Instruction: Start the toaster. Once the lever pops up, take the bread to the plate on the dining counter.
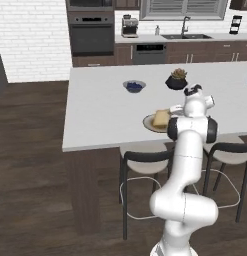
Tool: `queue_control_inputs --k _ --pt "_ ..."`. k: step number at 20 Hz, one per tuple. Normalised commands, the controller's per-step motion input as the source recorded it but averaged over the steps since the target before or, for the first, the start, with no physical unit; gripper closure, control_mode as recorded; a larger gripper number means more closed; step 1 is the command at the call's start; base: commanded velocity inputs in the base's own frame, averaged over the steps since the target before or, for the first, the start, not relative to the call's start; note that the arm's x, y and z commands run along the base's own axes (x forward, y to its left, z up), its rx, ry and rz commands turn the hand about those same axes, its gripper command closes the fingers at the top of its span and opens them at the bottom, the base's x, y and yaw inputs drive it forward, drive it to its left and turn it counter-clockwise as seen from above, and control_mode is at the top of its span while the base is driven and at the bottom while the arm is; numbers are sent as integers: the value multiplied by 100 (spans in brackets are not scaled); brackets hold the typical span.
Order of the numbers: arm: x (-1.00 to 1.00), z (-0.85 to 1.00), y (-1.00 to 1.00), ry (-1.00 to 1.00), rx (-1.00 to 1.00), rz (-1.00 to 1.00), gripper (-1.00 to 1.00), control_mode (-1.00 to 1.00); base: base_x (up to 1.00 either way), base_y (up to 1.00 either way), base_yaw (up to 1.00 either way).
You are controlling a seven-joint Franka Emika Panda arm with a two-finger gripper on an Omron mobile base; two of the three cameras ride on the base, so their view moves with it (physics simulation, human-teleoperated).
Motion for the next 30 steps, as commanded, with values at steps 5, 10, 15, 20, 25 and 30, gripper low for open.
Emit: queue_control_inputs --k 5,10,15,20,25,30 --pt "-79 2 0 -22 -1 0 -100 -100 0 0 0" --pt "-96 49 0 -35 -3 0 -100 -100 0 0 0" --pt "-100 97 16 -45 -14 0 -100 -100 0 0 0" --pt "-100 100 80 -35 -37 3 -100 -100 0 0 0" --pt "-100 100 98 -25 -40 1 -100 -100 0 0 0" --pt "-100 92 100 -18 -39 0 -100 -100 0 0 0"
